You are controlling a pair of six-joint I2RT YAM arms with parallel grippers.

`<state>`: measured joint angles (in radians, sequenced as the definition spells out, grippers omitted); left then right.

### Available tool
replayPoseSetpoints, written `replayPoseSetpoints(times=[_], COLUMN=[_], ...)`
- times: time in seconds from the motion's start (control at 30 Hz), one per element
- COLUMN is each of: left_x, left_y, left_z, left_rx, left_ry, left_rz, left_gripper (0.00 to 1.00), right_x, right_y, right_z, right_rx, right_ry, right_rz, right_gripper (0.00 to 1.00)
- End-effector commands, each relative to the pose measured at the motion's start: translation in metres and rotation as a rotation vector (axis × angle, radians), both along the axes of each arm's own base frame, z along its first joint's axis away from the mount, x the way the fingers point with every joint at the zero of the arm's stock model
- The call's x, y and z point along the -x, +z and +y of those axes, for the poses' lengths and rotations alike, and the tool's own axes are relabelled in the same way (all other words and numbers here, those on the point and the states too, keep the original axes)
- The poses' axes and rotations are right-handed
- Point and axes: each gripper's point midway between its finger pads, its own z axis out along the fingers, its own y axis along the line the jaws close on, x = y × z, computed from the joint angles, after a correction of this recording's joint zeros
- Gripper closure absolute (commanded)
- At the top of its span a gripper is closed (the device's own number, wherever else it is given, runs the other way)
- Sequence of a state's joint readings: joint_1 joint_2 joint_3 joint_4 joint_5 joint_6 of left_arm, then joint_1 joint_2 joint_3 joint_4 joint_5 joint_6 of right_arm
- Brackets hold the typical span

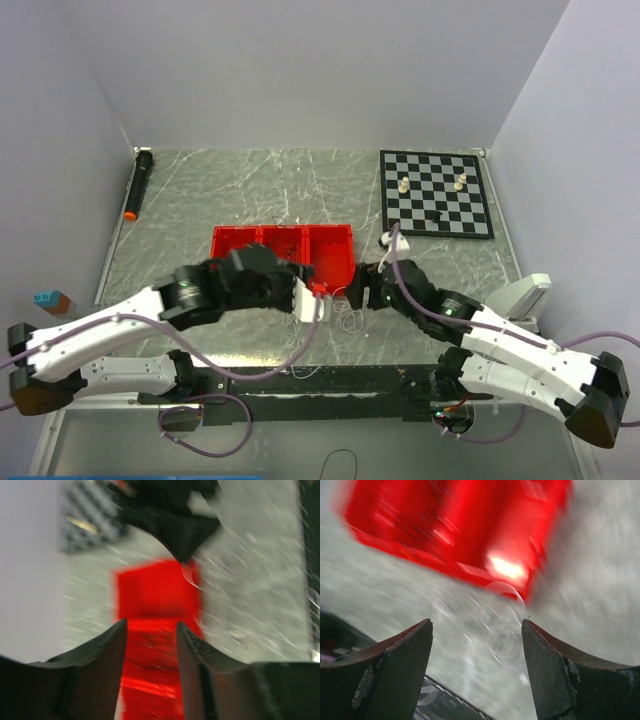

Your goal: Untangle the cables

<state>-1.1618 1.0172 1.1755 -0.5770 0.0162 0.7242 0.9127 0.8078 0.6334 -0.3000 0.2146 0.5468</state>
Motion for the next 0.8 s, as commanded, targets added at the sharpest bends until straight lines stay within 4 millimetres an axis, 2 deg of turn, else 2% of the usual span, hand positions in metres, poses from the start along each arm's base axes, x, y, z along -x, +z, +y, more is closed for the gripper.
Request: replayPoseSetpoints(times=[0.0,0.1,0.27,0.47,0.63,0.77], left_x=[0.011,0.004,-0.016,-0.011,-0.019,-0.032], left_y=[-0.078,-0.119,-0.155,-0.181,-0.204,-0.218], left_z=[0.006,0.008,0.017,0.017,0.015,0.012], left_rx=[-0.122,-0.177,-0.216,-0.222,-0.223,-0.223], left_ry=[0.018,0.069,0.137,0.126,0.146,0.18], left_rz=[0.186,0.313,0.454,0.505,0.487,0.441], left_gripper=[0.49,0.48,0.48,0.46,0.45,0.47], right_x=[0.02,0.024,0.023,0.013,0.009,0.006], right_y=[-0.066,-0.088,-0.106,-0.115,-0.127,-0.131], right_z=[-0.025,-0.024,-0.013,0.005,0.013,0.017], right_rx=[0.084,0.096,0.118,0.115,0.134,0.153], right_ry=[-0.116,-0.118,-0.092,-0.065,-0.054,-0.046], right_rz=[0.202,0.247,0.28,0.283,0.313,0.335], right_gripper=[0.21,0.21,0.22,0.24,0.27,0.39])
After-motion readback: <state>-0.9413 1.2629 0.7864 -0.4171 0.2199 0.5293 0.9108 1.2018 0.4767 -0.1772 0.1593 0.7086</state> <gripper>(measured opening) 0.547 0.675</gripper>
